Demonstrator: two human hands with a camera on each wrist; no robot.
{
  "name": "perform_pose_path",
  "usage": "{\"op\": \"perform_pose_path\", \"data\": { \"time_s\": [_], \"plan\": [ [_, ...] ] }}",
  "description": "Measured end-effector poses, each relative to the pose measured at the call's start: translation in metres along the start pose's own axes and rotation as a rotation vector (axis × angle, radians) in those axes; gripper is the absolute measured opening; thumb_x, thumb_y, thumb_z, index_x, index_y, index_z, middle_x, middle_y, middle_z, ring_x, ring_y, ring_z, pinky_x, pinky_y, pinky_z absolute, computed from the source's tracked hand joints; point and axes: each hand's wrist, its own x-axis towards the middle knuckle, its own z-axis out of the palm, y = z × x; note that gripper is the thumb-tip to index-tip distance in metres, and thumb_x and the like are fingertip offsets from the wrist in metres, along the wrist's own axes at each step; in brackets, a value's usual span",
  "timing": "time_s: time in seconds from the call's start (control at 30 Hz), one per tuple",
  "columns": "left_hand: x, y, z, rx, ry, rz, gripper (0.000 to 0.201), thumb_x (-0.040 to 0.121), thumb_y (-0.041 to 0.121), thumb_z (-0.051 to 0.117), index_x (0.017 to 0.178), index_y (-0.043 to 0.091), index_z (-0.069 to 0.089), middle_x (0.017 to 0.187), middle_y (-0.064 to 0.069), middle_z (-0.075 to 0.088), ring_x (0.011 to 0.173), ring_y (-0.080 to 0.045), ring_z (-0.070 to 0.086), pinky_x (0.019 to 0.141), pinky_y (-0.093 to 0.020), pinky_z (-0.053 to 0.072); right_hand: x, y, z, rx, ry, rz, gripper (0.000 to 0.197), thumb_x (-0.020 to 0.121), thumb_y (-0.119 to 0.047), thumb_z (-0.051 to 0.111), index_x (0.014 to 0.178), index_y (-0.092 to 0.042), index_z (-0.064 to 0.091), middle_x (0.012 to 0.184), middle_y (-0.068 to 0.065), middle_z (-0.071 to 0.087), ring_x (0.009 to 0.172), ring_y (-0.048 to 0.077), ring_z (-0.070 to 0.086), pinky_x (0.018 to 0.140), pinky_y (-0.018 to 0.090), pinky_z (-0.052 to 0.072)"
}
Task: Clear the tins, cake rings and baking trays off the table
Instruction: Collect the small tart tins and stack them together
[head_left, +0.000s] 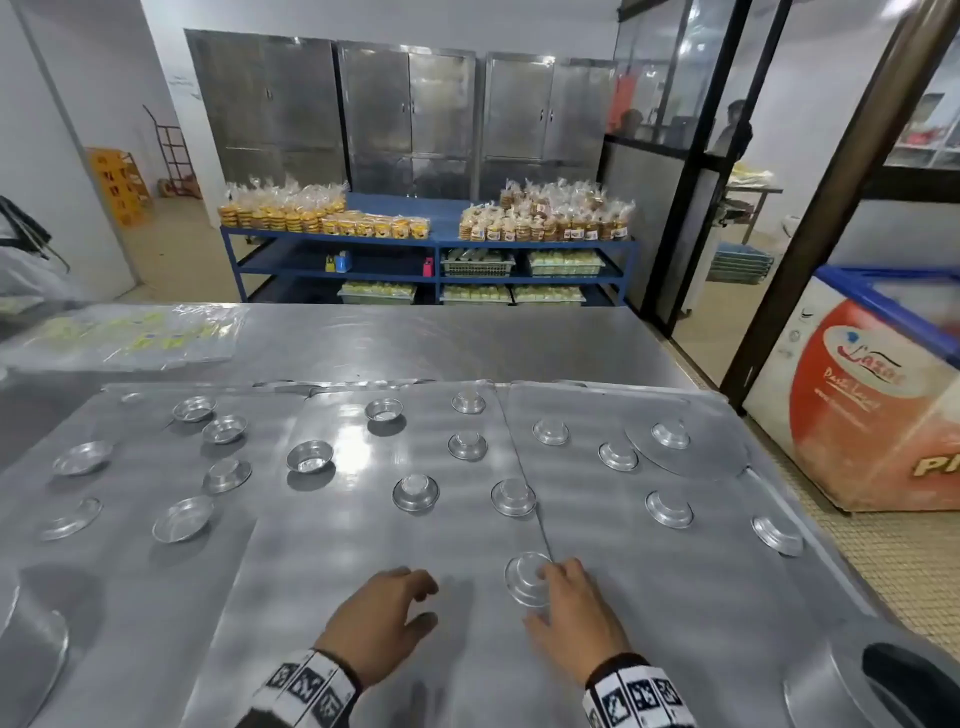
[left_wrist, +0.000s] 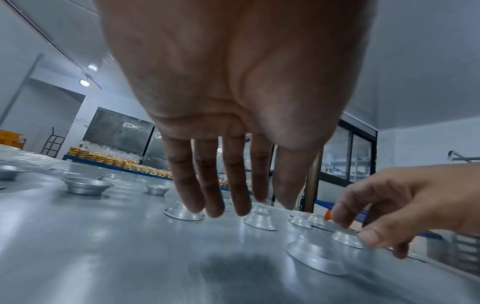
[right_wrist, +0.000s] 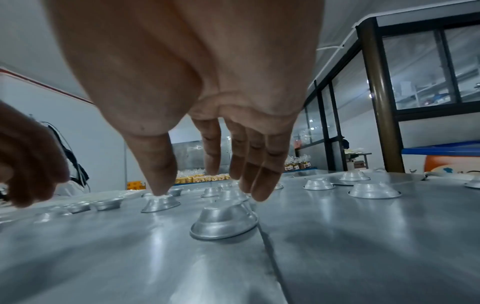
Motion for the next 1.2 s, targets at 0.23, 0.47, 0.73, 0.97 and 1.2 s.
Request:
{"op": "perform_pose_path", "data": {
  "time_s": [0.23,0.47,0.73,0.97,1.2],
  "plan": [
    [0.112,-0.040,-0.012,0.049,-0.065,-0.074,0.051,0.096,0.037,0.059,0.144,0.025,0.048,0.147,0.000,0.047,0.135,-0.024,0.041,0.107,-0.036,0.043,0.052,-0.005,0.018,-0.018,-0.044,0.159,0.056,0.087,-0.040,0.057,0.138,-0.022,0.042,0.138,0.001,0.041,0.130,0.024,0.038,0.103,0.031,0.042],
    [0.194,-0.065,0.000,0.151,-0.059,-0.192,0.065,0.094,0.041,0.056,0.152,0.027,0.030,0.164,-0.006,0.017,0.149,-0.033,0.020,0.113,-0.044,0.034,0.070,-0.003,0.026,0.080,-0.086,0.262,0.054,0.079,-0.047,0.058,0.129,-0.026,0.051,0.134,-0.003,0.045,0.127,0.022,0.047,0.098,0.032,0.046],
    [0.233,-0.070,0.005,0.213,-0.218,-0.307,0.065,0.083,0.056,0.067,0.137,0.025,0.047,0.135,-0.009,0.039,0.128,-0.036,0.036,0.100,-0.045,0.042,0.073,0.002,0.026,0.156,-0.083,0.315,0.052,0.066,-0.053,0.060,0.110,-0.026,0.057,0.114,-0.005,0.057,0.112,0.020,0.054,0.089,0.030,0.049],
    [0.233,-0.054,-0.001,0.227,-0.228,-0.305,0.051,0.090,0.042,0.062,0.134,0.018,0.051,0.133,-0.011,0.042,0.124,-0.038,0.043,0.095,-0.043,0.048,0.076,0.007,0.018,0.150,-0.129,0.279,0.054,0.065,-0.056,0.063,0.109,-0.025,0.057,0.112,-0.003,0.059,0.110,0.021,0.056,0.087,0.029,0.048],
    [0.198,-0.022,-0.001,0.342,-0.212,-0.281,0.049,0.089,0.045,0.055,0.128,0.015,0.052,0.127,-0.009,0.047,0.117,-0.032,0.056,0.086,-0.037,0.048,0.077,0.022,0.006,0.192,-0.156,0.191,0.060,0.063,-0.052,0.078,0.112,-0.022,0.060,0.112,0.000,0.061,0.105,0.022,0.061,0.087,0.030,0.050]
  ]
}}
